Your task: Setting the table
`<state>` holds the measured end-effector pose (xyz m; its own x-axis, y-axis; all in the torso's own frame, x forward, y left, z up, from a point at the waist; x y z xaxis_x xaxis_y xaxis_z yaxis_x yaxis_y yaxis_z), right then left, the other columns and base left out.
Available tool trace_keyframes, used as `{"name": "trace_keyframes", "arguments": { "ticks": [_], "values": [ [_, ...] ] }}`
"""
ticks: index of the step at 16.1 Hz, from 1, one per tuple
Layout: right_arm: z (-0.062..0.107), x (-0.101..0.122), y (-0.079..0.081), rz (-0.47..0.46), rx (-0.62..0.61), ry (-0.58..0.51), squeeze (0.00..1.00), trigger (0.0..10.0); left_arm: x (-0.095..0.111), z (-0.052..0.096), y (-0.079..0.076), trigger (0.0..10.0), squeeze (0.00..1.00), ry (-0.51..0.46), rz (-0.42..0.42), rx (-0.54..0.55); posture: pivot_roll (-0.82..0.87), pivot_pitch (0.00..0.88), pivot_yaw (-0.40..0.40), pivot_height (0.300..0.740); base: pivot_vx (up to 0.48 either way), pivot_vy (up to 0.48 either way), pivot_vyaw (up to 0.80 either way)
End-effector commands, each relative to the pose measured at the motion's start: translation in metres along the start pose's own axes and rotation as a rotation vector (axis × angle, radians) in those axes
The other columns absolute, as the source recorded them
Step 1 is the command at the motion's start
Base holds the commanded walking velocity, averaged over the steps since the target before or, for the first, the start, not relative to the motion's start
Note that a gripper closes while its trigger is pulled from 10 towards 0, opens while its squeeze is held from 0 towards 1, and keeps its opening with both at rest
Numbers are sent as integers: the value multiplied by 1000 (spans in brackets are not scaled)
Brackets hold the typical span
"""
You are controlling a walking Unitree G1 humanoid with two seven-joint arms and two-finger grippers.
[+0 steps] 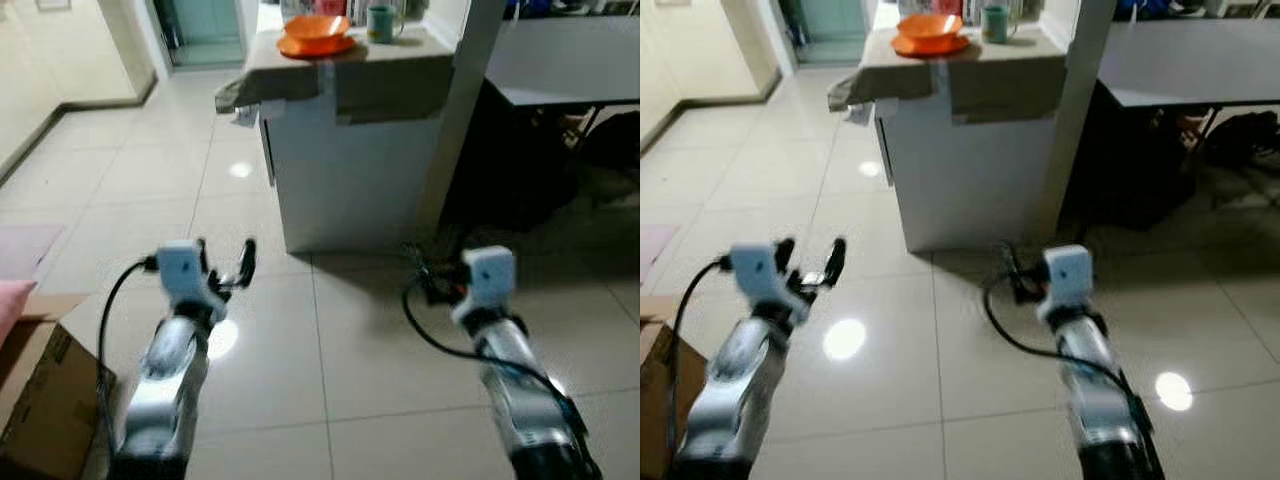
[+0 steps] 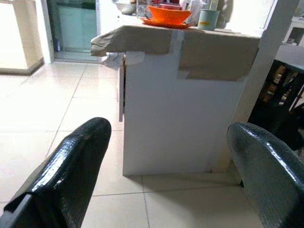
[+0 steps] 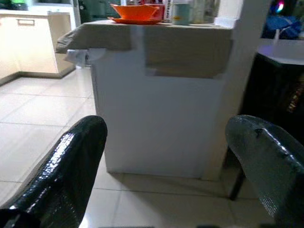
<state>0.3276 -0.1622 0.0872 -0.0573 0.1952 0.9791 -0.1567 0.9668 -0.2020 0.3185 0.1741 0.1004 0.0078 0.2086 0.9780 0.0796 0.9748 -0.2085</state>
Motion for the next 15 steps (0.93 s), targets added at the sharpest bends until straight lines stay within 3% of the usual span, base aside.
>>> {"name": "trace_keyframes", "arguments": {
  "ticks": [1, 3, 5, 7, 10, 15],
  "values": [
    [4, 3, 2, 6, 9, -8, 0, 10000, 7, 8, 11, 10000, 0, -25, -27, 6, -113, 1, 53, 740, 0, 0, 0],
    [19, -6, 0, 22, 17, 15, 0, 10000, 1, 27, 29, 10000, 0, -5, -58, 33, -121, 6, 49, 740, 0, 0, 0],
    [31, -9, -3, 1, 9, 18, 0, 10000, -1, 45, 35, 10000, 0, -2, -25, 66, -122, 10, 44, 740, 0, 0, 0],
    [41, -8, 1, 2, 31, 3, 0, 10000, -12, 60, 17, 10000, 0, 27, 32, 58, -118, 16, 34, 740, 0, 0, 0],
    [37, -5, 0, -1, 25, -5, 0, 10000, 2, 48, -1, 10000, 0, -31, 4, 8, -123, 12, 28, 740, 87, 0, 0],
    [28, -1, -3, -3, -2, -14, 0, 10000, 19, 32, -11, 10000, 0, -76, -12, -19, -124, 7, 40, 740, 464, 0, 0]
  ]
}}
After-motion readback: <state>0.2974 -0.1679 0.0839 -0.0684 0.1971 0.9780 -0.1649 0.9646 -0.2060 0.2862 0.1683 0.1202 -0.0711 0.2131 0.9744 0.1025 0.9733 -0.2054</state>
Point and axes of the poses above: a point about 5 cm out from each wrist's last joint towards the gripper, its own z axis pointing back from the gripper into the wrist, its own x axis along the axis of the wrist's last joint, y = z × x, the point moved 5 cm from there along -z, pointing out of the wrist towards the gripper, and after that the axes turned 6 degrees about z, right-handed, at the moved point
